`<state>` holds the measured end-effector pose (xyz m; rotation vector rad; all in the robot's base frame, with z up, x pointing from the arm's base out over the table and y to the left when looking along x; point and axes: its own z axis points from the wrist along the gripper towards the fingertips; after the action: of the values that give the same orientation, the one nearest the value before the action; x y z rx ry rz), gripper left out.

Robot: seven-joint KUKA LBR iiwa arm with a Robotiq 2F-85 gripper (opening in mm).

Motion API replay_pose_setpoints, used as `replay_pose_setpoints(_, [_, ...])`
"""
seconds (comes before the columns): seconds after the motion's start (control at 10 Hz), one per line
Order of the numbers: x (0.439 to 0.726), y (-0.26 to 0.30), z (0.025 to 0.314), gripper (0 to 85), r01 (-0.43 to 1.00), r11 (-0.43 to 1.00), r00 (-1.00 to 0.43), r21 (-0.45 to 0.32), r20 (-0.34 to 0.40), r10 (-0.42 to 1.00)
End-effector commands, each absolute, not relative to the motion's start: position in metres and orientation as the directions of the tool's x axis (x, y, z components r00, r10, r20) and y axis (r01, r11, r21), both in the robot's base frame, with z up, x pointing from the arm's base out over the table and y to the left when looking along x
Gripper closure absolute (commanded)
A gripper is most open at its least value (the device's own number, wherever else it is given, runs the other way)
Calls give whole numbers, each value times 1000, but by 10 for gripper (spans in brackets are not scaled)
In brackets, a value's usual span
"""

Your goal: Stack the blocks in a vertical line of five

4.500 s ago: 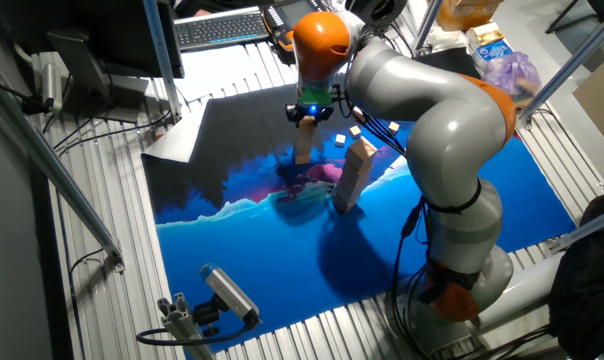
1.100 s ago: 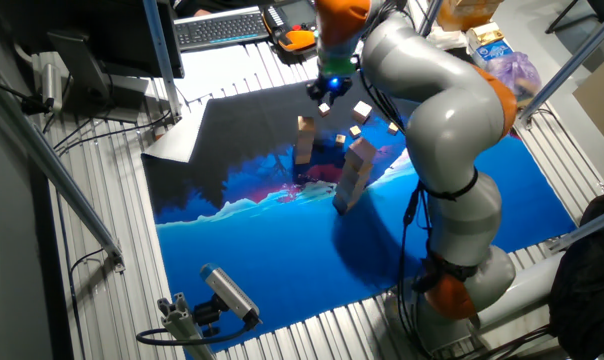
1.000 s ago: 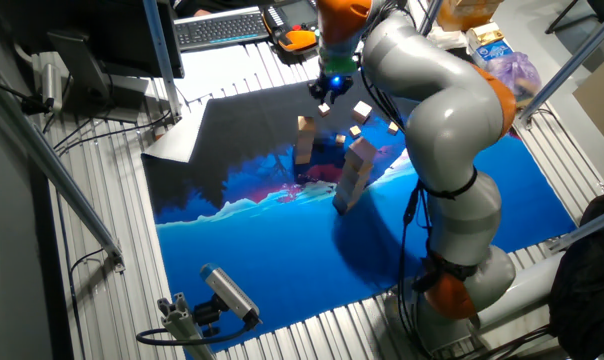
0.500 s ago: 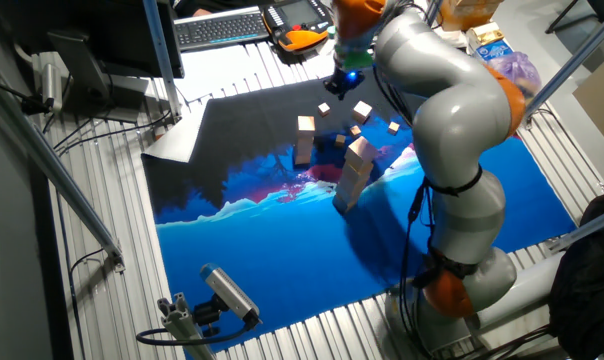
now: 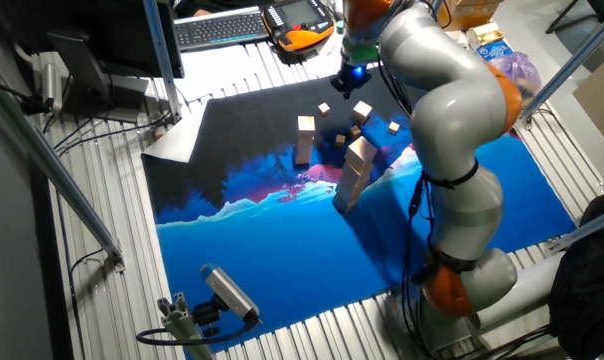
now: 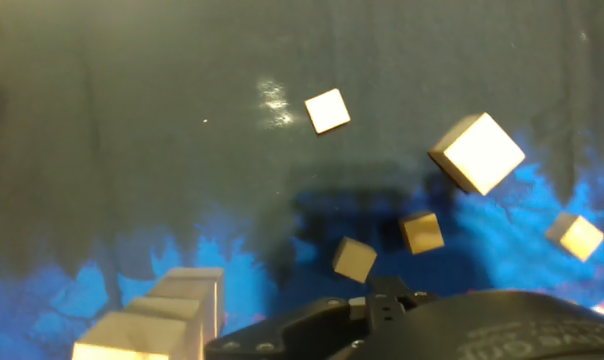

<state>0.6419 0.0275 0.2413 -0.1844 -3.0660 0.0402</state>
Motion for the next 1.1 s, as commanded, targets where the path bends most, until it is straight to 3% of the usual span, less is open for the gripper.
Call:
replay_pose_setpoints(0.0, [642,27,241,850,158,986,-985,-48,66,161])
replay_pose_setpoints(0.3, [643,25,240,850,175,983,-984,-59,17,176])
replay_pose_setpoints(0.4, [647,12,230,680,164,986,-986,-34,8,165])
replay_pose_setpoints(0.8, [659,-46,179,680,119,993,-992,-15,-44,118])
replay_pose_setpoints(0.9, [662,-54,166,510,120,993,-992,-9,-43,120])
replay_pose_setpoints(1.0, [666,-61,156,510,125,992,-991,-3,-46,124])
